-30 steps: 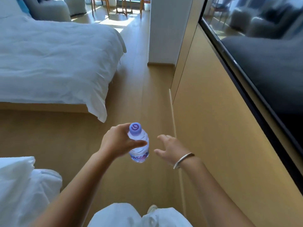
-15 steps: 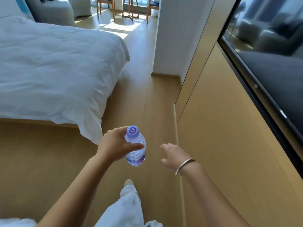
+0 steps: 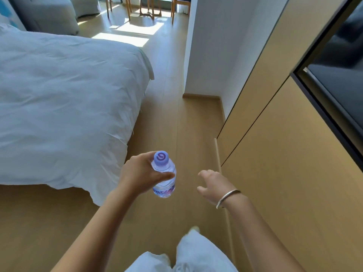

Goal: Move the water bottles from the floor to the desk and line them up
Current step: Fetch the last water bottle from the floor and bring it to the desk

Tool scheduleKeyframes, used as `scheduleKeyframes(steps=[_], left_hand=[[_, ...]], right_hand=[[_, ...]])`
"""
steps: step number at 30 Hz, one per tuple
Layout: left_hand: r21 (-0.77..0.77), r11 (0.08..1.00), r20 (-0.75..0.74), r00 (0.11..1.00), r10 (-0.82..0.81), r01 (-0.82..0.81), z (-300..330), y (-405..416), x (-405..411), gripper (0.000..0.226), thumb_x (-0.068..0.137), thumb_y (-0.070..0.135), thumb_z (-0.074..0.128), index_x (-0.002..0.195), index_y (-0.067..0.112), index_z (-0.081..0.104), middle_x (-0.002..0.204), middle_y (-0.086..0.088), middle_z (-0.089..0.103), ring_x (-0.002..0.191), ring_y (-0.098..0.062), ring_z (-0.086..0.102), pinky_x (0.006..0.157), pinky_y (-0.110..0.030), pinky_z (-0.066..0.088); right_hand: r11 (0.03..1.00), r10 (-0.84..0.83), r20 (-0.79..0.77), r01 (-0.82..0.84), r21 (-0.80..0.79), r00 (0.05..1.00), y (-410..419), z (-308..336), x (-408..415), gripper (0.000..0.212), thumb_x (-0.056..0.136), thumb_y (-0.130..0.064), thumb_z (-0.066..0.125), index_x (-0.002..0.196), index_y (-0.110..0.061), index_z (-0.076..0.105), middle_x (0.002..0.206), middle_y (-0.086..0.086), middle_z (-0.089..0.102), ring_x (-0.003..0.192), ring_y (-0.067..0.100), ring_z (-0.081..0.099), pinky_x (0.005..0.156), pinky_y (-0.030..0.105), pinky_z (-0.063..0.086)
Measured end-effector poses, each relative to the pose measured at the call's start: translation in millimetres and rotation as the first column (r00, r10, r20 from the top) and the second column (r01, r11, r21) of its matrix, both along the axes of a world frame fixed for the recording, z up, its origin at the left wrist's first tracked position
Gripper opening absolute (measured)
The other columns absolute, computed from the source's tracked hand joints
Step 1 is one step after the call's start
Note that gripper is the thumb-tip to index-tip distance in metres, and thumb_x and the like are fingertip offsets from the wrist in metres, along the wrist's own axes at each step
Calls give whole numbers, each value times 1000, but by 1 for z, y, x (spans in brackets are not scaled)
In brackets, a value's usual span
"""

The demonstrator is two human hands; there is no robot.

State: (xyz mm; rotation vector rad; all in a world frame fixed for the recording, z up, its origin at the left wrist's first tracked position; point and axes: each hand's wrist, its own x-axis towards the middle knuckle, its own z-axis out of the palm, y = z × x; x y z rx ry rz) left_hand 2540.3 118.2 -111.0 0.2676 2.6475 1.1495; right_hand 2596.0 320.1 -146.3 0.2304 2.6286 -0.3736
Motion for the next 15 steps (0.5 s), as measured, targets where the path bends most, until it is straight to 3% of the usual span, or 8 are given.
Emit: scheduleKeyframes(steps=[11,15], left_hand=[[11,999,17,999,33,-33,-8,53,-190,45,43,60,61,81,36,65,75,12,70,77,-11,65,72,-34,54],[-46,997,29,998,57,-55,3,80,-274,39,49,51,64,83,33,66,75,11,68,79,-10,64,72,-26,49]], right_hand=[[996,82,-15,-83,-28,996,46,-17,-211,43,92,-32,47,130,-12,44,130,6,50,121,23,45,100,37,40],[994,98,-18,-99,-36,995,73,-13,-298,44,91,-31,48,130,-12,44,130,6,50,121,24,46,100,37,40]])
